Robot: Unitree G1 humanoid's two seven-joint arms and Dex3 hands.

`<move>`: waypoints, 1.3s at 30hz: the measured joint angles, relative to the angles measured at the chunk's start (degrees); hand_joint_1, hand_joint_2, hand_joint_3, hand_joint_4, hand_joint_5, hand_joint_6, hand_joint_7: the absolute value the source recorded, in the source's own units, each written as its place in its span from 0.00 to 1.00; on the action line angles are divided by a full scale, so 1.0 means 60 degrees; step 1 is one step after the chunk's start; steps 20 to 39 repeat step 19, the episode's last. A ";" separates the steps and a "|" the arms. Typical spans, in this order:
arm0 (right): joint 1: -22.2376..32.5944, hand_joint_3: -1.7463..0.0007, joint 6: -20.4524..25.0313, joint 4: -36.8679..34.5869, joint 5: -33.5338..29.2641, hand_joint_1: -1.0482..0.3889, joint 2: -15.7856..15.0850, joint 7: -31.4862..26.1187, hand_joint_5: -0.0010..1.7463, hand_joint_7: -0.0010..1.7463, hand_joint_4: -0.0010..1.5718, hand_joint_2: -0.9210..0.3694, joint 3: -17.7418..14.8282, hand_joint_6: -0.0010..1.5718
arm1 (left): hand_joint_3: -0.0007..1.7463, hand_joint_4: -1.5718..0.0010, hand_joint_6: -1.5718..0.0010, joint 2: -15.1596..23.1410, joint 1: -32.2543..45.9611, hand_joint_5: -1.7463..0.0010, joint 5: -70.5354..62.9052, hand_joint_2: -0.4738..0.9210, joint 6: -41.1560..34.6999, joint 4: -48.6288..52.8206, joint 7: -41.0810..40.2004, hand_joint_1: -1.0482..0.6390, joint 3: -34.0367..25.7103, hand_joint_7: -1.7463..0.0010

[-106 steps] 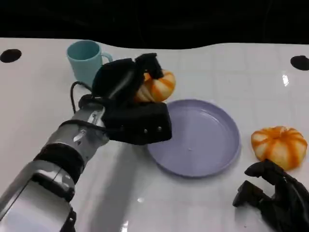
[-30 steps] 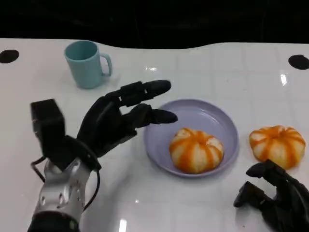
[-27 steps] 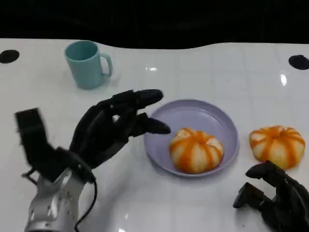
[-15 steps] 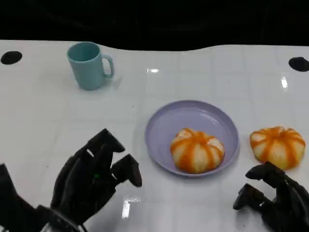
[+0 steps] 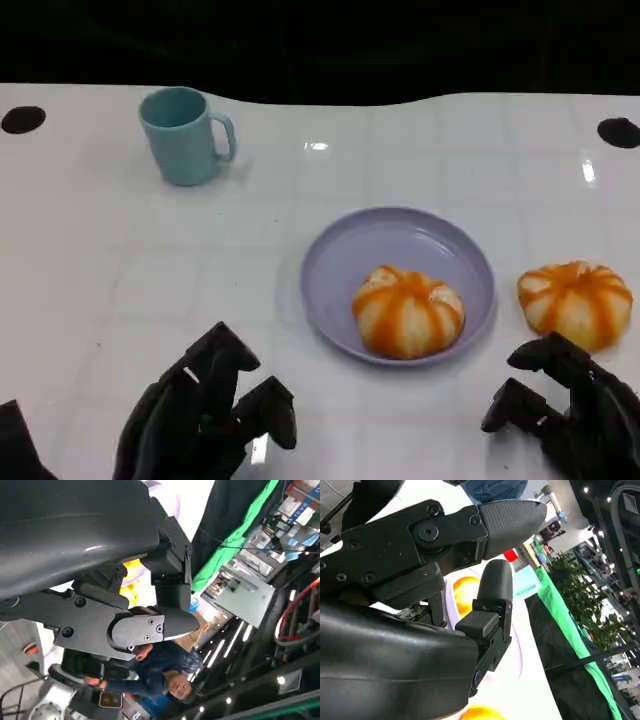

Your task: Grasp the bread from the table and place it into the plate.

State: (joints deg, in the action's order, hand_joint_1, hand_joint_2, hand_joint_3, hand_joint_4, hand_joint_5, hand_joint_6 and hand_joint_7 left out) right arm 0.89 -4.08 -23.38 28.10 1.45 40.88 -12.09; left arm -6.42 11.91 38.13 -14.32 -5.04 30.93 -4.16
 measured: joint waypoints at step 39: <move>-0.0081 0.89 -0.0018 -0.0335 0.0023 0.37 -0.0069 0.0228 0.83 0.67 0.46 0.00 -0.0081 0.40 | 0.20 0.47 0.63 0.0061 -0.0455 0.00 -0.0058 1.00 0.0621 0.1027 0.0433 0.29 -0.0082 0.00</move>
